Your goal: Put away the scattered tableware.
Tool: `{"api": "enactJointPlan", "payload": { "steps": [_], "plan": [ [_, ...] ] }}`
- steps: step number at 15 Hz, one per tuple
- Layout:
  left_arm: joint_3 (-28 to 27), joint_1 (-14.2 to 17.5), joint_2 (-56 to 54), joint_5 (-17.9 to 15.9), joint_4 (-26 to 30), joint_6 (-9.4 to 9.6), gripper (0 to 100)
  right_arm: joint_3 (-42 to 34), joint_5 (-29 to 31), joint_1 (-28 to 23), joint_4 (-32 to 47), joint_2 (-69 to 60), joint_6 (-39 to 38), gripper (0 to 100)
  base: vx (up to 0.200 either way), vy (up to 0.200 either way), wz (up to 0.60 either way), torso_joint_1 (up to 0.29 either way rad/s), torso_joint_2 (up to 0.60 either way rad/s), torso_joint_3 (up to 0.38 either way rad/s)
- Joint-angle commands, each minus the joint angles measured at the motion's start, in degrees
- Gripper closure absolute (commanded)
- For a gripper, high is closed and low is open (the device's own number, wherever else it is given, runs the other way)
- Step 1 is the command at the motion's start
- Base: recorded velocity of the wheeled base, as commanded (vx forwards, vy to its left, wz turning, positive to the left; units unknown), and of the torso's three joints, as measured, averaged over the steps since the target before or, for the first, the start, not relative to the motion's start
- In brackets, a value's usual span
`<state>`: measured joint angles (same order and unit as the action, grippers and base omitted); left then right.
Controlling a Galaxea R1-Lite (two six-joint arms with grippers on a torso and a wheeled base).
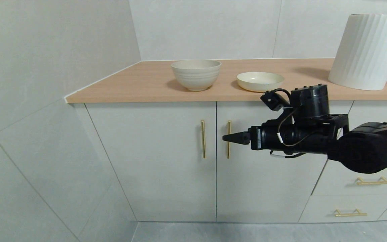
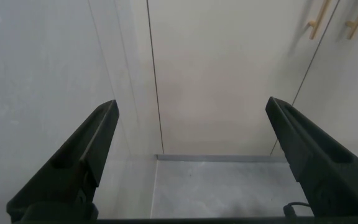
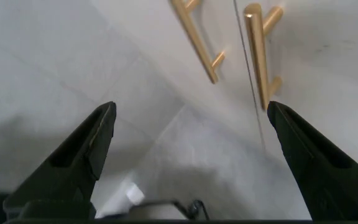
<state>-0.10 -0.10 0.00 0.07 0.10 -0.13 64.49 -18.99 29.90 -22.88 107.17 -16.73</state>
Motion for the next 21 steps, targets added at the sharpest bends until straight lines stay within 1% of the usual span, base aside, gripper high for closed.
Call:
{"api": "enactJointPlan", "payload": {
  "steps": [1, 3, 5, 9, 14, 21],
  "plan": [
    [0.0, 0.0, 0.0, 0.0, 0.0, -0.04, 0, -0.5, 1.9, 0.2, -4.8, 7.4, -0.9, 0, 0.000, 0.000, 0.00, 0.000, 0.00, 0.000],
    [0.0, 0.0, 0.0, 0.0, 0.0, -0.04, 0, -0.9, 5.1, 0.2, -12.6, 11.4, -1.0, 0, 0.000, 0.000, 0.00, 0.000, 0.00, 0.000],
    [0.0, 0.0, 0.0, 0.0, 0.0, -0.04, 0, -1.1, 6.9, 0.2, -18.0, 13.6, -1.6, 0, 0.000, 0.000, 0.00, 0.000, 0.00, 0.000],
    [0.0, 0.0, 0.0, 0.0, 0.0, -0.04, 0, -0.3, 7.0, 0.2, -19.7, 15.1, -4.7, 0, 0.000, 0.000, 0.00, 0.000, 0.00, 0.000],
    [0.0, 0.0, 0.0, 0.0, 0.0, -0.04, 0, -0.2, 7.0, 1.6, -25.8, 17.5, -7.4, 0, 0.000, 0.000, 0.00, 0.000, 0.00, 0.000],
    [0.0, 0.0, 0.0, 0.0, 0.0, -0.04, 0, 0.3, 7.0, 2.7, -28.3, 18.4, -10.3, 0, 0.000, 0.000, 0.00, 0.000, 0.00, 0.000]
  ]
}}
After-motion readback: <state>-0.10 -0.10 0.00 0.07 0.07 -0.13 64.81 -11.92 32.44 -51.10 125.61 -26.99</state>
